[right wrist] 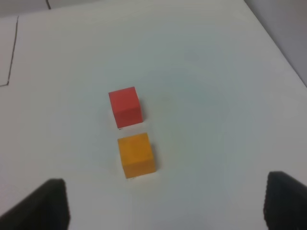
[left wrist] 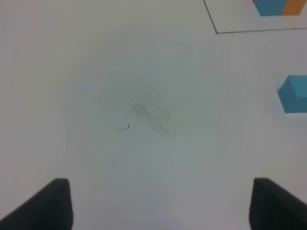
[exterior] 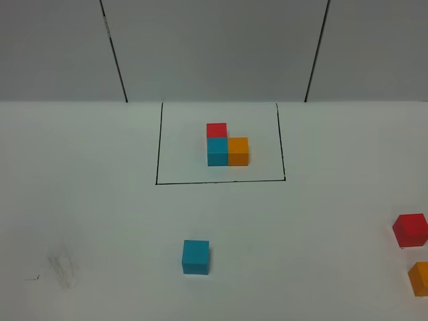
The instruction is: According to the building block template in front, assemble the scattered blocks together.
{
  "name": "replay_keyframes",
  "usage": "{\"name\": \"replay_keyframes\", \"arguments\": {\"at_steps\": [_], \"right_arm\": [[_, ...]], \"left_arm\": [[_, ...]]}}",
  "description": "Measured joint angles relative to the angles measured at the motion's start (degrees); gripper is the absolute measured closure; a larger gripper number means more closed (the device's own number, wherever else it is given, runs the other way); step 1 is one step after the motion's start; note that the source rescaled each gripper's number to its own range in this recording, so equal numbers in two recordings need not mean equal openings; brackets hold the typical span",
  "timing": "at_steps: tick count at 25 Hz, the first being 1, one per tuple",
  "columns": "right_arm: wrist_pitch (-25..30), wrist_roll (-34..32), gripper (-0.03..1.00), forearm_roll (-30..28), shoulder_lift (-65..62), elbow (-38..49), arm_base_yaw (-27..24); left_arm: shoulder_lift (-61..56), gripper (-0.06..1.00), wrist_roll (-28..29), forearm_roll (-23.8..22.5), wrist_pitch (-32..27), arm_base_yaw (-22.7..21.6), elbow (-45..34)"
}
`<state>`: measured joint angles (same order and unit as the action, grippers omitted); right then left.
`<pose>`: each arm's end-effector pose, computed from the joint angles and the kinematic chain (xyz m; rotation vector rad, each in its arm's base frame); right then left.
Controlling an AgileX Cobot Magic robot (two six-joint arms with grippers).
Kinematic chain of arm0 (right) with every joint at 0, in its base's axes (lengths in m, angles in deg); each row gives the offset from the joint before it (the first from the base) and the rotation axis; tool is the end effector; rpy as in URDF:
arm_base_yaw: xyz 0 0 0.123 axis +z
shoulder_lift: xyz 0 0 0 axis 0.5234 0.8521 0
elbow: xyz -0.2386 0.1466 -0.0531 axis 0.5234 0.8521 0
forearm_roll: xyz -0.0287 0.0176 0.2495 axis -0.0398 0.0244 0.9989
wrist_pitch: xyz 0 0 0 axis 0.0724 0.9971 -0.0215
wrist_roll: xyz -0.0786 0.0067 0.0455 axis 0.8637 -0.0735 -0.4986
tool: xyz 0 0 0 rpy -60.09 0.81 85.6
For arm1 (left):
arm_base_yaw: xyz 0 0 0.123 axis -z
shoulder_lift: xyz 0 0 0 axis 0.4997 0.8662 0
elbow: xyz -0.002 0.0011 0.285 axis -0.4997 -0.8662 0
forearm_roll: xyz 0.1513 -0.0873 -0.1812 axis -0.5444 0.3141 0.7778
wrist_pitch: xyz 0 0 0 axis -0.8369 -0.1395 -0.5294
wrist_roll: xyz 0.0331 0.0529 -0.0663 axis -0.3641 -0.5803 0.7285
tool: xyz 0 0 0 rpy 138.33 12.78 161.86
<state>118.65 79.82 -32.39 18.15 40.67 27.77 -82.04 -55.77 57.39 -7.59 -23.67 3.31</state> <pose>-0.0062 -0.0065 0.2764 0.2438 2.0261 -0.0390 -0.0072 0.0007 0.2773 0.0688 2.0540 -0.0953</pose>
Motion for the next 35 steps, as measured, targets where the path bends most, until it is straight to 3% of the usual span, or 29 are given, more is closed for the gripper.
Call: {"name": "replay_keyframes", "arguments": {"at_steps": [5, 10, 23, 28, 35], "right_arm": [[0.0, 0.4, 0.2, 0.0, 0.5, 0.0, 0.0], [-2.3, 1.3, 0.2, 0.1, 12.0, -1.5, 0.0], [-10.3, 3.7, 0.2, 0.1, 51.5, -23.6, 0.0], [-7.5, 3.9, 0.2, 0.1, 64.1, -29.5, 0.0], [-1.8, 3.7, 0.2, 0.3, 79.3, -29.9, 0.0]], "left_arm": [[0.0, 0.1, 0.0, 0.0, 0.0, 0.0, 0.0], [0.0, 0.1, 0.0, 0.0, 0.0, 0.0, 0.0], [0.0, 0.1, -0.1, 0.0, 0.0, 0.0, 0.0], [0.0, 0.1, 0.0, 0.0, 0.0, 0.0, 0.0], [0.0, 0.1, 0.0, 0.0, 0.0, 0.0, 0.0]]}}
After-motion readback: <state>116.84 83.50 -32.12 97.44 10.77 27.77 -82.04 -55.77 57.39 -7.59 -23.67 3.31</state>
